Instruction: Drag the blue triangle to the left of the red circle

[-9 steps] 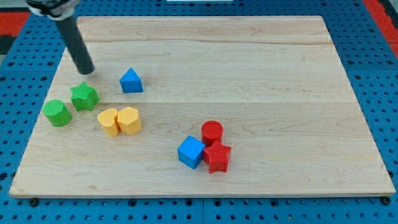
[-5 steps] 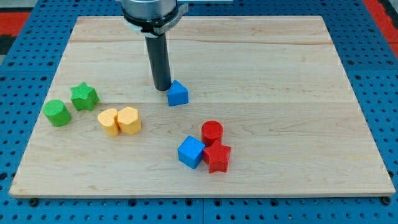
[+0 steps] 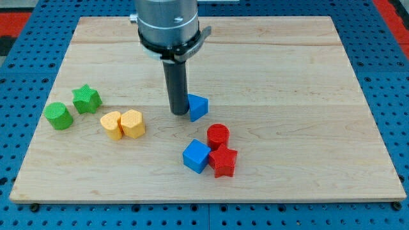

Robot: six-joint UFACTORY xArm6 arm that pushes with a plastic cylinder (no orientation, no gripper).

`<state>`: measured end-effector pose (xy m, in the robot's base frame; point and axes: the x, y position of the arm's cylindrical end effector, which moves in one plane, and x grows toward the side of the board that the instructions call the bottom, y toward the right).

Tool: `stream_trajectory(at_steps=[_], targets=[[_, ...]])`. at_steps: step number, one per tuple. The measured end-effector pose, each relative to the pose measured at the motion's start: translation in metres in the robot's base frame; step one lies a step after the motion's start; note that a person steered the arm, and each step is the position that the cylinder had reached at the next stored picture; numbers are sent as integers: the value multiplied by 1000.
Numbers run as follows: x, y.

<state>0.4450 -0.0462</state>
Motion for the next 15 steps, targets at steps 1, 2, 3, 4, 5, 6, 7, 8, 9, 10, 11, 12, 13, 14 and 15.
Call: stream_trajectory(at_steps=[1,2,3,4,5,6,7,8,9,10,11,12,13,14,15], targets=[[-30,3],[-48,13],[-48,47],[-38,52],[-32,32],[-14,15],[14,7],[16,7],[-3,7],[-3,3],[23,-1],[42,-1],[36,-2],[15,-2],[16,-2]])
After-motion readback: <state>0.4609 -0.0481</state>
